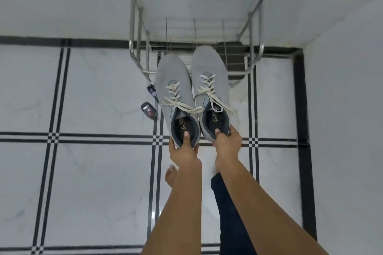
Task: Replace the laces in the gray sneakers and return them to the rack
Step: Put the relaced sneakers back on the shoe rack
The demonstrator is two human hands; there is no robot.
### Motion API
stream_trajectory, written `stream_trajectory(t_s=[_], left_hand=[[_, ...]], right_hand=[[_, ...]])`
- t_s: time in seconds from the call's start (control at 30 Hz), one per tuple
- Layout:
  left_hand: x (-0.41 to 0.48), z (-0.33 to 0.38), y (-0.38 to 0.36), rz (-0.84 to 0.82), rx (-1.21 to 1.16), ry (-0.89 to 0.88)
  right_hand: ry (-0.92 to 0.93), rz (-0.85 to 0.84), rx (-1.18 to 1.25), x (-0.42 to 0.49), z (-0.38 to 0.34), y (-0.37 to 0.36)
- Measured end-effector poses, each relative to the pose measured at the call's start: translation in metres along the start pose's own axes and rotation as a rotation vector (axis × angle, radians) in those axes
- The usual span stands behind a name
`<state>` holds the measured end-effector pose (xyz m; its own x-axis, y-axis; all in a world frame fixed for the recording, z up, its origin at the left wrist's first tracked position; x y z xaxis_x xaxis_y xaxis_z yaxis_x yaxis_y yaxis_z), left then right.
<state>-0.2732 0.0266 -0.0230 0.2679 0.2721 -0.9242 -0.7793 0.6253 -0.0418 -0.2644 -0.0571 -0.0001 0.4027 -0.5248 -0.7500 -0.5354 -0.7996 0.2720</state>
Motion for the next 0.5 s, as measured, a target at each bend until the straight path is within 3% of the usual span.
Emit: stream_trajectory(t_s=[0.23, 0.5], left_hand=[[-0.032, 0.071, -0.071, -0.144, 0.004, -0.093], [0.034, 0.089, -0.161, -0.080, 0.076, -0.087]], right_hand=[[0.071, 0.017, 0.203, -0.014, -0.099, -0.021], [-0.015, 0.048, 0.221, 0.083, -0.144, -0.066]])
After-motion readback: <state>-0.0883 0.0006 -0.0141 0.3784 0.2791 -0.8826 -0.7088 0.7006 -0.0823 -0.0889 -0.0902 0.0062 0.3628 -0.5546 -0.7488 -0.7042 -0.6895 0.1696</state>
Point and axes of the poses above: each hand's wrist, its own x-axis towards the middle knuckle, its own y-axis out of the back of the hand, z = x × y, the point moved 2 cm from there along x, towards the middle knuckle, and after that the axes turned 4 degrees about -z, right-handed, at the moved point
